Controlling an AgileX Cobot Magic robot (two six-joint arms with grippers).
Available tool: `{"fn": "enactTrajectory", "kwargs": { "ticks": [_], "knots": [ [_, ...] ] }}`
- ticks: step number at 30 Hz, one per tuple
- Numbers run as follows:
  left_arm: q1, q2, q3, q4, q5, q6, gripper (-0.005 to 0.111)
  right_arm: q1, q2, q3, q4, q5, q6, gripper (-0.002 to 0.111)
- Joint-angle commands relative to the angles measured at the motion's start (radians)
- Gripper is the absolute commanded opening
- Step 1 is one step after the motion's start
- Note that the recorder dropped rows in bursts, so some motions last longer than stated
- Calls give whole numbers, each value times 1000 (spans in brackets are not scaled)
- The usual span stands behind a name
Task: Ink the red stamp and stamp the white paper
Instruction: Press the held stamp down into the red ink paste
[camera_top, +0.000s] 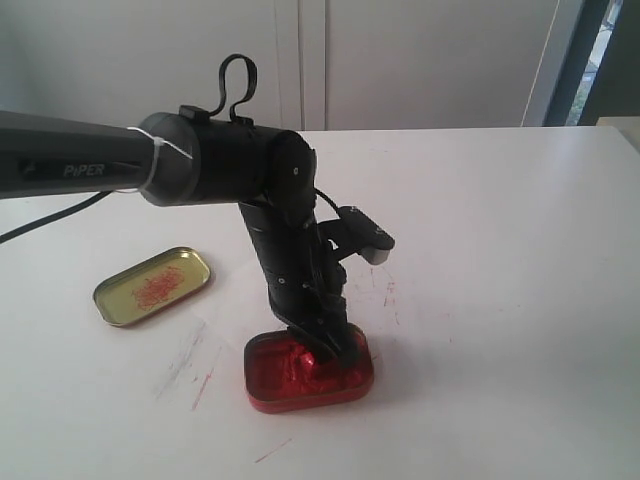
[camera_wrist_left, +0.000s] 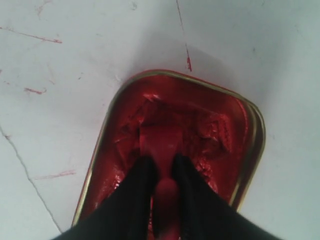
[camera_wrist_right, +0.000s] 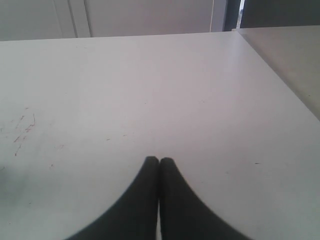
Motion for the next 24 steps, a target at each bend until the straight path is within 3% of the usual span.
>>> {"fn": "enactTrajectory", "kwargs": {
  "ticks": [1,24],
  "knots": [
    [-9,28,6,-3,27,-11,0,-1,-4,5,0,-13,-4,0],
    [-9,94,6,-3,18,-11,0,-1,-4,5,0,-13,-4,0]
  ]
}}
